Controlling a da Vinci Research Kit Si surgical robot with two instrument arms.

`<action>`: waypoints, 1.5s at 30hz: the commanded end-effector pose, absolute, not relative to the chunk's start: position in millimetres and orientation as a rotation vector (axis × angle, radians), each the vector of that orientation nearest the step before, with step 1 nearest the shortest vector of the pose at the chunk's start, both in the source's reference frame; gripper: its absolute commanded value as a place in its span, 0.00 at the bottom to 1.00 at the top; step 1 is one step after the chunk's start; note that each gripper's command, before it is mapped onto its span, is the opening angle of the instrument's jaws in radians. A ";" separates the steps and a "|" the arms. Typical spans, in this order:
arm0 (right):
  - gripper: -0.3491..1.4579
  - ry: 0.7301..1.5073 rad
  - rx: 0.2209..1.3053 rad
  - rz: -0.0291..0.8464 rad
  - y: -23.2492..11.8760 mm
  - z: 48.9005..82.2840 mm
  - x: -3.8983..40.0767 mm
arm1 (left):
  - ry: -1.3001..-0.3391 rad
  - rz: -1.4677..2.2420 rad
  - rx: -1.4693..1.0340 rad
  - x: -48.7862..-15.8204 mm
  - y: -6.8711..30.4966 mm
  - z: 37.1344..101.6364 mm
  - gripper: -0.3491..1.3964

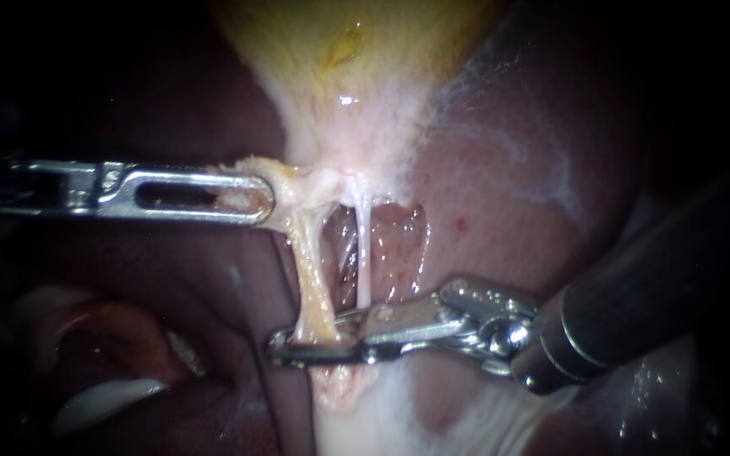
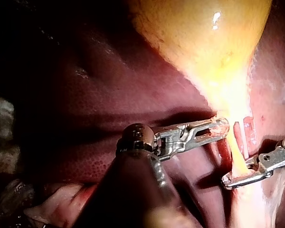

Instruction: Going back first clip left tube

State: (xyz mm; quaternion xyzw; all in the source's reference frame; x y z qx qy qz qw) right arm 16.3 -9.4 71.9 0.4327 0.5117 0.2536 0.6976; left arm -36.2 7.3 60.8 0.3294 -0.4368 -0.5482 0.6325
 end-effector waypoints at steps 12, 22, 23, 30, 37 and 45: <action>0.00 1.144 0.963 0.568 -9.3 71.8 16.3 | -0.999 -1.254 0.754 -36.1 7.3 60.7 0.00; 0.47 1.267 0.750 0.442 -9.2 72.1 17.7 | -0.998 -1.259 0.757 -36.1 7.3 60.8 0.00; 0.47 1.271 0.742 0.433 -9.2 72.1 17.7 | -0.998 -1.259 0.757 -36.1 7.3 60.8 0.00; 0.47 1.289 0.686 0.387 -9.0 72.2 17.4 | -0.998 -1.259 0.757 -36.1 7.2 60.7 0.00; 0.47 1.311 0.607 0.323 -7.9 72.3 15.3 | -0.998 -1.258 0.757 -36.0 7.2 60.7 0.00; 0.47 1.330 0.519 0.261 -6.3 71.0 11.3 | -0.998 -1.258 0.757 -35.8 7.2 60.7 0.00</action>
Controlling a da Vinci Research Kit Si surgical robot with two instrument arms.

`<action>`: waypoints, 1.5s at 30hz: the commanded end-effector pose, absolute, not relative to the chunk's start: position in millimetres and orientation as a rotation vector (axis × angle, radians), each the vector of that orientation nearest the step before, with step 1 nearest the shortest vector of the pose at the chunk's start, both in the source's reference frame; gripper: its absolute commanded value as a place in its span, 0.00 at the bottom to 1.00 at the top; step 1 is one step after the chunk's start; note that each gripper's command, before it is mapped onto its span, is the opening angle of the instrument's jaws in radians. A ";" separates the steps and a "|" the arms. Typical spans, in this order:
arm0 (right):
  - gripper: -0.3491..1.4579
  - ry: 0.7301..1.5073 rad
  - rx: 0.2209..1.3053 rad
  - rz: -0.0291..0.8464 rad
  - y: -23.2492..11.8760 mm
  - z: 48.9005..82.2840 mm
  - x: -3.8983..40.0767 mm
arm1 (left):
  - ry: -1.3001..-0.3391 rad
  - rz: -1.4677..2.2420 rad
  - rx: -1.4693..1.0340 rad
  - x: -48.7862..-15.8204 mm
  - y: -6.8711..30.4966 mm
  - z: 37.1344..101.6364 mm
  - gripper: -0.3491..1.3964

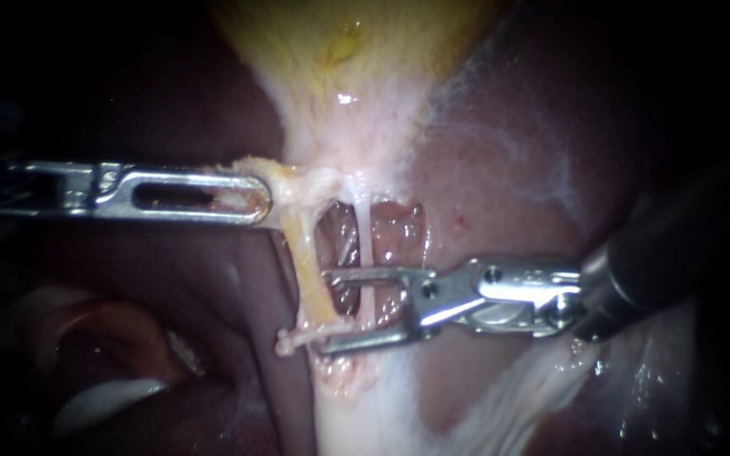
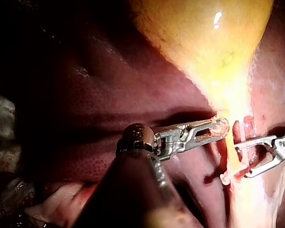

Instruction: Going back first clip left tube

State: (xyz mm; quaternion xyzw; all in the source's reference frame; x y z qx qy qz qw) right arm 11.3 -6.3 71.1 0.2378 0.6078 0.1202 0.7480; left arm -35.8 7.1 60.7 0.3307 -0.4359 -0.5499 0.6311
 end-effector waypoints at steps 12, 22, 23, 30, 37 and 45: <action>0.47 1.347 0.463 0.208 -2.9 66.8 4.1 | -0.998 -1.257 0.758 -35.7 7.1 60.7 0.00; 0.47 1.351 0.431 0.184 -1.5 65.4 0.5 | -0.998 -1.257 0.758 -35.8 7.2 60.7 0.00; 0.47 1.352 0.428 0.179 -1.4 65.4 0.3 | -0.998 -1.257 0.758 -35.8 7.2 60.7 0.00; 0.47 1.354 0.426 0.173 -1.4 65.3 -0.5 | -0.998 -1.257 0.757 -36.0 7.2 60.9 0.00; 0.47 1.354 0.427 0.172 -1.5 65.2 -0.6 | -1.001 -1.258 0.748 -36.9 7.0 62.1 0.00; 0.47 1.354 0.427 0.172 -1.5 65.2 -0.5 | -1.004 -1.256 0.743 -38.6 7.2 63.9 0.00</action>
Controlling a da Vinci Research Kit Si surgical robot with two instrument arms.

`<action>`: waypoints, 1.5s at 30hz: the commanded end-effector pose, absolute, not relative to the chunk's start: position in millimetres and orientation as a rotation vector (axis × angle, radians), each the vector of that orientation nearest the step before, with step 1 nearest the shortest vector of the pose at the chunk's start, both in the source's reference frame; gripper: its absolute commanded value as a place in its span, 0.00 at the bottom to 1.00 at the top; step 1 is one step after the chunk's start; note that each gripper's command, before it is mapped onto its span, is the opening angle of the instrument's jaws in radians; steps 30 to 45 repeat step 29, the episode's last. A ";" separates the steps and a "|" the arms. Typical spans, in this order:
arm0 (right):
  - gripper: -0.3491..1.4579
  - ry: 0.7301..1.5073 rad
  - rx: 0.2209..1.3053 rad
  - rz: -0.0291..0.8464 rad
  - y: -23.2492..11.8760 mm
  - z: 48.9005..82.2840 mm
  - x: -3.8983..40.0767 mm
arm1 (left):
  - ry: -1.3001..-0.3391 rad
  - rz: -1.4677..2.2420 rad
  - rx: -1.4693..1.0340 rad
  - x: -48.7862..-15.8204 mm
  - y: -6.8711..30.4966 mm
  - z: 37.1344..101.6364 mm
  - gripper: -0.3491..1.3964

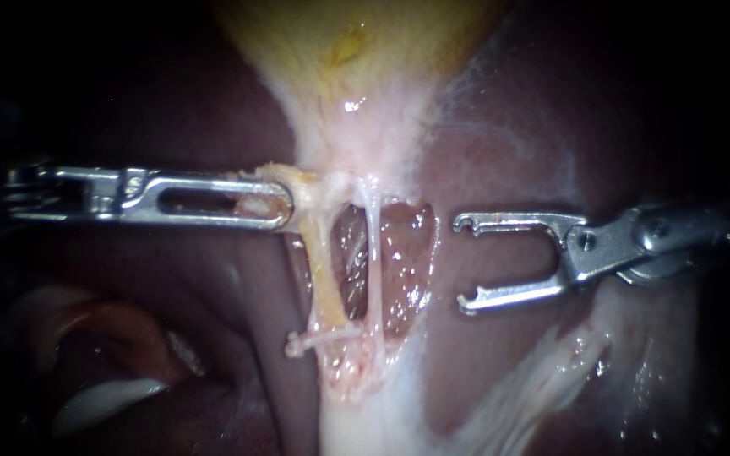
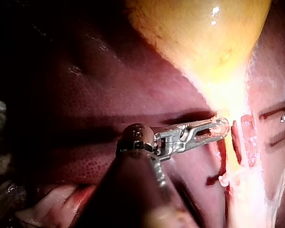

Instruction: Going back first clip left tube

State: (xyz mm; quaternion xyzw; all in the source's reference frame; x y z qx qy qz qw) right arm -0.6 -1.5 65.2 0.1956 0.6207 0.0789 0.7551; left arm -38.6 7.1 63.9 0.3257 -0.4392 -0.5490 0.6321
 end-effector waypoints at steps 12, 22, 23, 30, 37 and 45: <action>0.47 1.354 0.427 0.173 -1.5 65.0 -0.5 | -0.991 -1.251 0.747 -40.8 7.6 66.7 0.00; 0.47 1.354 0.429 0.175 -1.4 64.6 -0.4 | -0.977 -1.250 0.759 -41.2 7.3 67.6 0.00; 0.47 1.354 0.429 0.175 -1.4 64.6 -0.4 | -0.977 -1.250 0.759 -41.2 7.3 67.6 0.00; 0.47 1.355 0.430 0.175 -1.4 64.3 -0.4 | -0.974 -1.250 0.759 -41.1 7.3 67.5 0.00; 0.47 1.355 0.430 0.175 -1.4 64.3 -0.4 | -0.974 -1.250 0.759 -41.1 7.3 67.5 0.00; 0.47 1.355 0.430 0.175 -1.4 64.3 -0.4 | -0.974 -1.250 0.759 -41.1 7.3 67.5 0.00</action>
